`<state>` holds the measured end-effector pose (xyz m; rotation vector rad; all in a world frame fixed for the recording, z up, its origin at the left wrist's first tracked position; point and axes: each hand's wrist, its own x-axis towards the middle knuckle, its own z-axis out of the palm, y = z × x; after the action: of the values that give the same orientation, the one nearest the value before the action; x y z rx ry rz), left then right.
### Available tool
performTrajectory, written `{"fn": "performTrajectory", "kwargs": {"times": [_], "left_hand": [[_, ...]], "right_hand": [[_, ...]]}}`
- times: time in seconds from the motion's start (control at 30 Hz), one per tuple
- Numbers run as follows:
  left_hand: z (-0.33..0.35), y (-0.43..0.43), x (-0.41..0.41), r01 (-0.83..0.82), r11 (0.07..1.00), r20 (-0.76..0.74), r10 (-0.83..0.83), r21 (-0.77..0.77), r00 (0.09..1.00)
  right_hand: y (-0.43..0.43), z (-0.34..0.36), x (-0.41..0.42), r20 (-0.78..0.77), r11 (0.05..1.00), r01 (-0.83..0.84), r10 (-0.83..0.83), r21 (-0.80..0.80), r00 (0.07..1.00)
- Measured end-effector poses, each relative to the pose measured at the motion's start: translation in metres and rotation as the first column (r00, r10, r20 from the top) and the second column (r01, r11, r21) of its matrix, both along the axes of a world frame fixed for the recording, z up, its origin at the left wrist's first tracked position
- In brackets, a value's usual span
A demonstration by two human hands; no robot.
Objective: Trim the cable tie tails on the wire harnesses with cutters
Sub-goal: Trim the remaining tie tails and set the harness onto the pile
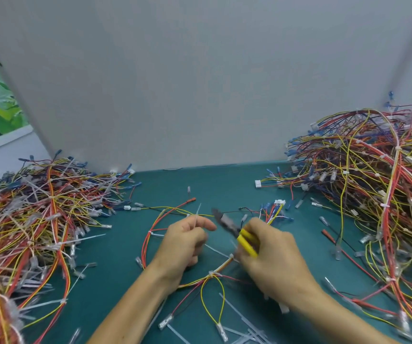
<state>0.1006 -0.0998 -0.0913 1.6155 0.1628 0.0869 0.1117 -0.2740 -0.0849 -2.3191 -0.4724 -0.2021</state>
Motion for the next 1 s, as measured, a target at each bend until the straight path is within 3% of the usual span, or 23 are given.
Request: {"fn": "performTrajectory", "kwargs": {"times": [0.1,0.2,0.33,0.47,0.53,0.6,0.67,0.73,0.77,0.9,1.0], "left_hand": [[0.006,-0.005,-0.006,0.117,0.970,0.163,-0.154,0.215,0.975],[0.010,-0.016,-0.010,0.148,0.896,0.191,-0.246,0.418,0.950],[0.013,-0.018,-0.009,0.143,0.828,0.230,-0.310,0.542,0.923],[0.015,-0.015,-0.011,0.095,0.719,0.226,-0.337,0.689,0.914],[0.018,-0.009,-0.010,0.076,0.733,0.217,-0.296,0.676,0.930],[0.023,0.002,-0.009,0.056,0.773,0.211,-0.240,0.632,0.948],[0.028,0.012,-0.010,0.041,0.821,0.210,-0.194,0.570,0.958],[0.031,0.020,-0.013,0.042,0.856,0.177,-0.154,0.516,0.972],[0.032,0.023,-0.015,0.043,0.858,0.154,-0.141,0.513,0.978],[0.024,0.032,-0.026,0.168,0.780,0.038,-0.238,0.603,0.970],[0.014,0.030,-0.034,0.314,0.629,-0.172,-0.278,0.711,0.945]], "right_hand": [[-0.001,0.015,0.004,-0.171,0.952,0.050,0.002,0.302,0.985],[-0.001,0.025,0.001,-0.309,0.816,0.064,0.144,0.574,0.940],[0.001,0.030,-0.003,-0.358,0.715,0.111,0.204,0.690,0.911],[0.001,0.031,-0.003,-0.377,0.708,0.099,0.247,0.699,0.893],[-0.003,0.031,0.002,-0.403,0.756,0.105,0.221,0.646,0.888],[-0.012,0.031,0.009,-0.377,0.871,0.021,0.191,0.491,0.906],[-0.022,0.030,0.016,-0.256,0.984,-0.143,0.165,0.104,0.952],[-0.027,0.029,0.020,-0.097,0.938,-0.183,0.162,-0.295,0.982],[-0.028,0.029,0.020,-0.052,0.901,-0.180,0.173,-0.394,0.984],[-0.038,0.038,0.026,-0.027,0.885,-0.153,0.157,-0.440,0.987],[-0.049,0.045,0.034,0.001,0.903,-0.118,0.130,-0.413,0.992]]}}
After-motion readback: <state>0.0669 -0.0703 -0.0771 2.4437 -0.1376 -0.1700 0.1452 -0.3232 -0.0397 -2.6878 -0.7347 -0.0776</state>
